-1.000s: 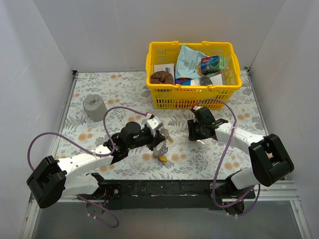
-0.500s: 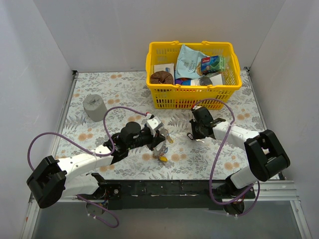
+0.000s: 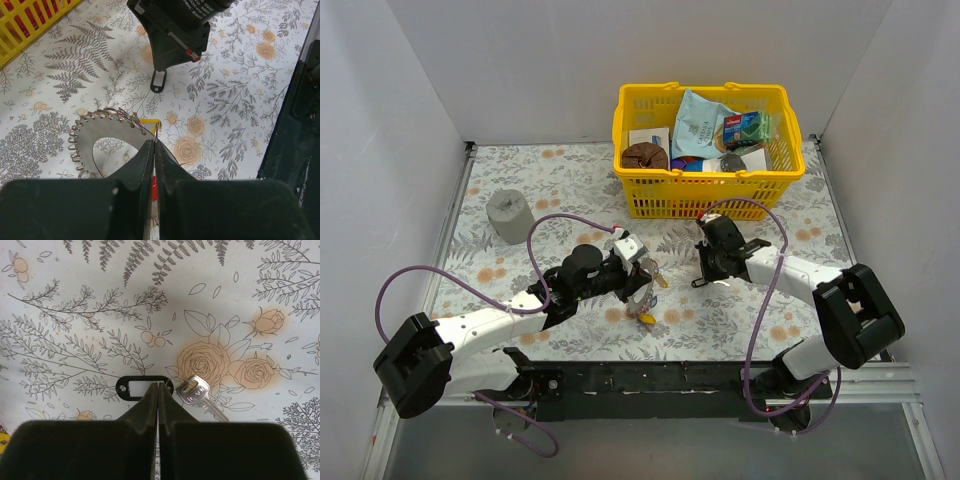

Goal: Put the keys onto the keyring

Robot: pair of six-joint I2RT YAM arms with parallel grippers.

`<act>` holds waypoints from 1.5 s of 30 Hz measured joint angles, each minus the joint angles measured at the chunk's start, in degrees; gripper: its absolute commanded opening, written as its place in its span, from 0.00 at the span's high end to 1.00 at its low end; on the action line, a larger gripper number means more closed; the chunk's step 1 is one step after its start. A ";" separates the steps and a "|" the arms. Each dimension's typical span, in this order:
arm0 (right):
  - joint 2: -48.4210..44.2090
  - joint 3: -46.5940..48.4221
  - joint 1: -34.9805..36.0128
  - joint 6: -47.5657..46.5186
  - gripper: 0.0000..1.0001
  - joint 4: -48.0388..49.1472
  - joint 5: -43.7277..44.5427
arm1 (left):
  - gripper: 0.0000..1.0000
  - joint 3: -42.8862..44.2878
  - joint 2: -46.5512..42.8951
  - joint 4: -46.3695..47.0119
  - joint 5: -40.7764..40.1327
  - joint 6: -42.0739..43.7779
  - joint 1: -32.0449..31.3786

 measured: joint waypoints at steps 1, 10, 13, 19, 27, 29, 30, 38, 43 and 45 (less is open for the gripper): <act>-0.39 0.00 0.15 -0.24 0.99 -0.02 -0.13 | 1.00 0.00 0.00 0.00 0.00 0.00 0.02; -4.96 0.02 1.51 -2.05 0.76 0.17 -1.07 | 1.00 0.00 0.00 -0.02 -0.09 0.00 0.00; -5.01 0.09 1.60 -1.70 0.53 -0.22 0.24 | 1.00 0.00 0.00 0.00 -0.17 -0.04 0.00; -3.43 0.57 1.60 -1.49 0.46 -1.60 3.37 | 1.00 0.00 0.00 0.00 -0.17 -0.17 0.00; 1.99 1.18 1.60 -0.46 0.56 -1.79 4.42 | 1.00 -0.02 -0.04 -0.02 -0.20 -0.17 0.02; 2.54 1.49 1.60 -0.42 0.60 -1.05 4.66 | 1.00 -0.02 -0.11 -0.04 -0.22 -0.20 0.00; 2.75 1.60 1.60 -0.42 0.67 -0.68 4.81 | 1.00 -0.04 -0.15 -0.07 -0.28 -0.17 0.00; 3.48 1.84 1.60 -0.48 0.96 1.46 2.54 | 1.00 -0.20 -0.76 -0.24 -0.92 -0.20 -0.02; 3.34 1.84 1.66 -2.16 0.99 2.62 -0.63 | 1.00 -0.22 -0.81 -0.39 -1.03 -0.20 -0.02; 3.02 1.84 2.03 -3.48 0.99 3.26 -2.01 | 1.00 -0.22 -0.81 -0.44 -1.03 -0.20 -0.02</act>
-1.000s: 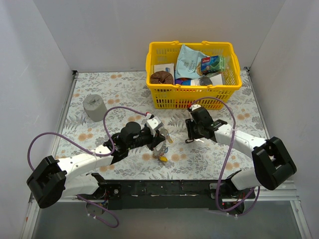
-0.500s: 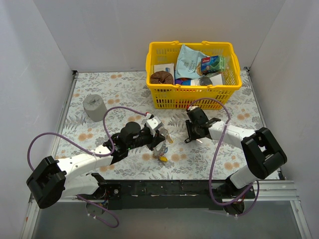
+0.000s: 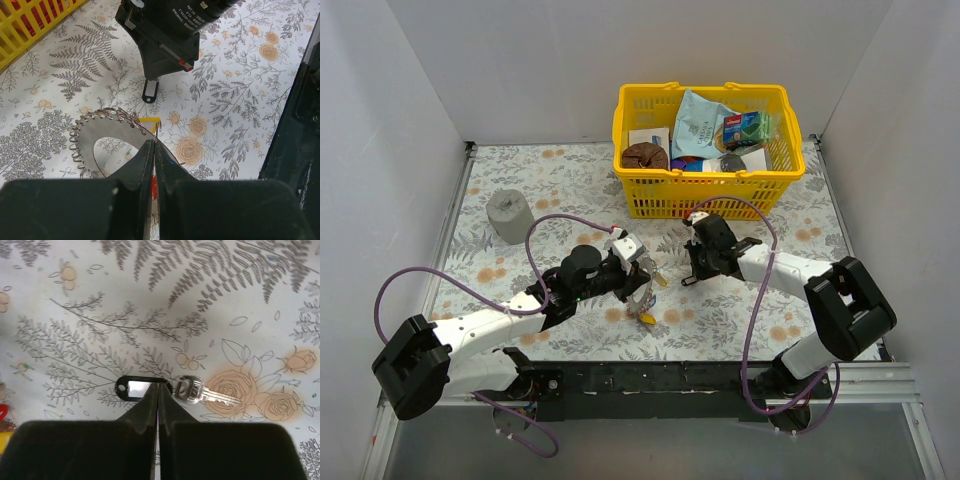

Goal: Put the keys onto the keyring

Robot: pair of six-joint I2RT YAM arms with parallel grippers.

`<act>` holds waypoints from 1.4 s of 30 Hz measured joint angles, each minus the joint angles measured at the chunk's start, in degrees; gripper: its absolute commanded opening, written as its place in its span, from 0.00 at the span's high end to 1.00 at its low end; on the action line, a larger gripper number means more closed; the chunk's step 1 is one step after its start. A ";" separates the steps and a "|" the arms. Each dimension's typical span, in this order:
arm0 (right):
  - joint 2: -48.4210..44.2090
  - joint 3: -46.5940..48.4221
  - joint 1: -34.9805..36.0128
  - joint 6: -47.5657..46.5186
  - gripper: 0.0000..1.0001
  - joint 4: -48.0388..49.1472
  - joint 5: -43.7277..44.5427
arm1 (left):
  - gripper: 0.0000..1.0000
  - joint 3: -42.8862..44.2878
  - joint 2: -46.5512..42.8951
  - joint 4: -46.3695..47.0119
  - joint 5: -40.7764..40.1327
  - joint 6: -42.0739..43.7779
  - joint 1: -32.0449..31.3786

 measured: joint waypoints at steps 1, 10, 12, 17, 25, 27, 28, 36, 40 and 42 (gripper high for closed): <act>-0.24 0.00 0.33 -0.55 0.99 0.28 -0.68 | 1.00 0.00 0.00 0.02 0.00 0.00 0.00; -7.32 -0.44 2.89 -3.80 0.62 4.15 -3.91 | 1.00 0.00 0.00 -0.07 0.02 0.00 0.00; -7.41 -0.39 2.89 -3.17 0.37 3.87 -2.64 | 1.00 0.00 0.00 -0.15 0.02 0.02 0.00; -6.43 -0.39 2.89 -0.90 0.28 1.25 1.97 | 1.00 0.00 0.02 -0.39 0.02 0.00 0.00; -0.57 0.70 2.86 2.47 0.55 -0.98 4.96 | 1.00 0.00 0.02 -0.39 0.04 0.02 0.00; 1.38 1.29 2.86 2.99 0.57 -1.57 5.29 | 1.00 0.00 0.02 -0.42 0.04 0.02 0.00; 2.08 1.81 2.86 3.17 0.57 -1.77 5.62 | 1.00 0.00 0.02 -0.42 0.04 0.02 0.00; 4.42 3.50 2.86 3.67 0.81 -1.14 5.70 | 1.00 0.00 0.02 -0.72 0.00 0.07 -0.02; 5.18 4.26 2.84 2.95 0.92 -0.63 4.48 | 1.00 0.00 0.02 -0.83 0.00 0.04 -0.02; 5.60 4.85 2.84 2.47 0.97 -0.39 3.52 | 1.00 0.00 0.02 -0.83 0.00 0.04 -0.02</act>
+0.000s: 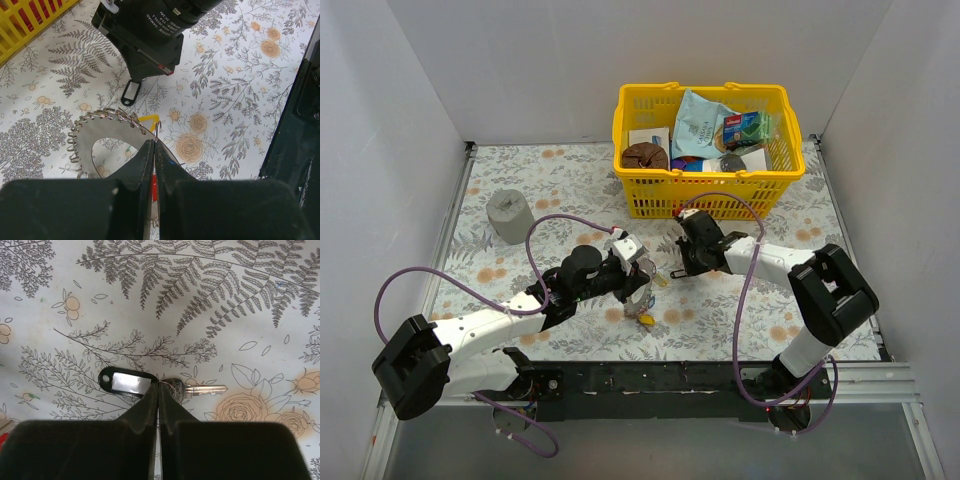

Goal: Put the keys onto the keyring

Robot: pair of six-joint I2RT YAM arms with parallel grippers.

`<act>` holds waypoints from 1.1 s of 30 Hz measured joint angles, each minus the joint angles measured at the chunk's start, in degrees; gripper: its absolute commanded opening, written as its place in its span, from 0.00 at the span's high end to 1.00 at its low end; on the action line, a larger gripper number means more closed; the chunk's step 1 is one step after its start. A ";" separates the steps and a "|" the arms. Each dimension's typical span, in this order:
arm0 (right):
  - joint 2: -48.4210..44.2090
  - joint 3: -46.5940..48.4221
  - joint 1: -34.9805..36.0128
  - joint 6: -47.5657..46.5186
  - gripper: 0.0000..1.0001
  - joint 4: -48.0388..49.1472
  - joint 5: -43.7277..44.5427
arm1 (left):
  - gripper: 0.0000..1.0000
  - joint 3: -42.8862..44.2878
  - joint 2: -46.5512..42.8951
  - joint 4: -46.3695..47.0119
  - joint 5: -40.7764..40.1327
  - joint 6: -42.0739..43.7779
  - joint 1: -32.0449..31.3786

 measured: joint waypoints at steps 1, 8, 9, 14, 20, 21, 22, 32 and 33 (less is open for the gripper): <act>0.13 0.26 0.00 -0.42 0.98 0.24 -0.70 | 1.00 0.00 0.00 -0.02 -0.02 0.00 0.00; 0.15 0.31 0.79 -4.59 0.99 1.42 -5.84 | 1.00 0.00 0.00 -0.02 -0.09 0.00 0.00; -0.28 -0.09 0.94 -5.51 0.99 2.01 -6.78 | 1.00 0.00 0.00 -0.02 -0.13 0.00 0.00; -7.21 -4.59 1.31 -8.96 0.97 4.74 -11.37 | 1.00 0.00 0.00 -0.02 -0.24 0.00 0.00; -14.27 -7.32 1.33 -10.62 0.52 7.50 -13.20 | 1.00 0.00 0.00 -0.04 -0.26 -0.02 0.00; -14.78 -7.78 1.33 -10.71 0.50 8.07 -12.90 | 1.00 0.00 0.00 -0.04 -0.26 -0.02 0.00; -15.02 -8.22 1.31 -10.60 0.50 8.52 -12.26 | 1.00 0.00 0.00 -0.04 -0.24 -0.02 0.00; -9.51 -8.72 -3.39 -10.03 0.54 9.77 -14.93 | 1.00 0.00 0.00 -0.09 -0.26 -0.07 0.00; -8.76 -8.70 -4.04 -10.01 0.55 10.16 -16.02 | 1.00 0.00 0.00 -0.09 -0.26 -0.07 0.00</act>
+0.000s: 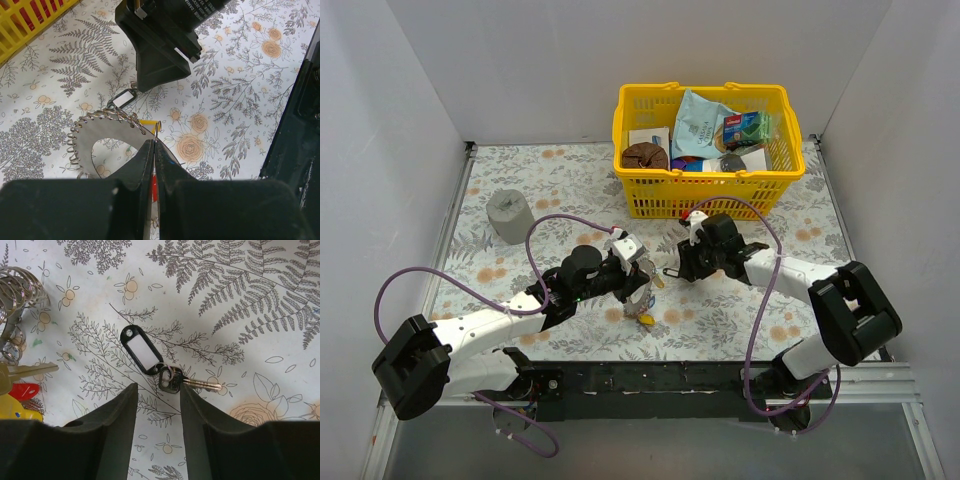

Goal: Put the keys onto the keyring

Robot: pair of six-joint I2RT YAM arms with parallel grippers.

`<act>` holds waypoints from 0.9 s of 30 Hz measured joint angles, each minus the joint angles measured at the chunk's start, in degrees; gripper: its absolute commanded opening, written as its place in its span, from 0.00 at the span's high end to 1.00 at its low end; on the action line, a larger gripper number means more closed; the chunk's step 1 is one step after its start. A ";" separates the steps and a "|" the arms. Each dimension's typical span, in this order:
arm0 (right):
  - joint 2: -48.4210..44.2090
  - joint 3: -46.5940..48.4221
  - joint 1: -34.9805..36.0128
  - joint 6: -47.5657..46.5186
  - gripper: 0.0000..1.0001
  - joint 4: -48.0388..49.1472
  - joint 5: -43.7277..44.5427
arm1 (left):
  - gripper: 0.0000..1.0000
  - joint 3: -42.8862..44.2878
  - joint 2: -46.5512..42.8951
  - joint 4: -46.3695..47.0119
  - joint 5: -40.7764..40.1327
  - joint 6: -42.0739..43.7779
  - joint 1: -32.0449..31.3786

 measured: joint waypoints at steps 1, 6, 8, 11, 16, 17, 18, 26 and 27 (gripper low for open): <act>0.63 0.00 -0.63 0.02 0.56 0.33 -1.22 | 1.00 0.00 0.00 0.00 0.00 -0.02 0.00; 2.71 0.39 -2.64 0.22 0.58 1.57 -6.45 | 1.00 0.00 0.00 -0.15 -0.02 0.00 0.00; 3.52 0.94 -2.73 0.20 0.59 1.70 -7.74 | 1.00 0.00 0.00 -0.31 -0.09 0.00 0.00; 5.11 1.99 -2.75 0.28 0.59 1.99 -9.18 | 1.00 0.00 0.00 -0.37 -0.15 -0.02 0.00; 7.96 3.08 -2.73 0.74 0.60 2.25 -10.10 | 1.00 0.00 -0.11 -0.66 -0.17 -0.17 0.00; 8.09 3.08 -2.73 0.92 0.60 2.40 -10.14 | 1.00 0.00 -0.28 -0.87 -0.20 -0.20 0.00; 8.09 3.10 -2.73 1.07 0.60 2.49 -10.01 | 1.00 0.00 -0.52 -1.11 -0.20 -0.22 0.00; 6.82 3.13 -2.80 1.55 0.60 2.58 -9.16 | 1.00 0.00 -1.44 -1.25 -0.24 -0.39 0.00; 6.14 3.13 -2.80 1.60 0.59 2.73 -9.14 | 1.00 0.00 -1.44 -1.25 -0.22 -0.39 0.00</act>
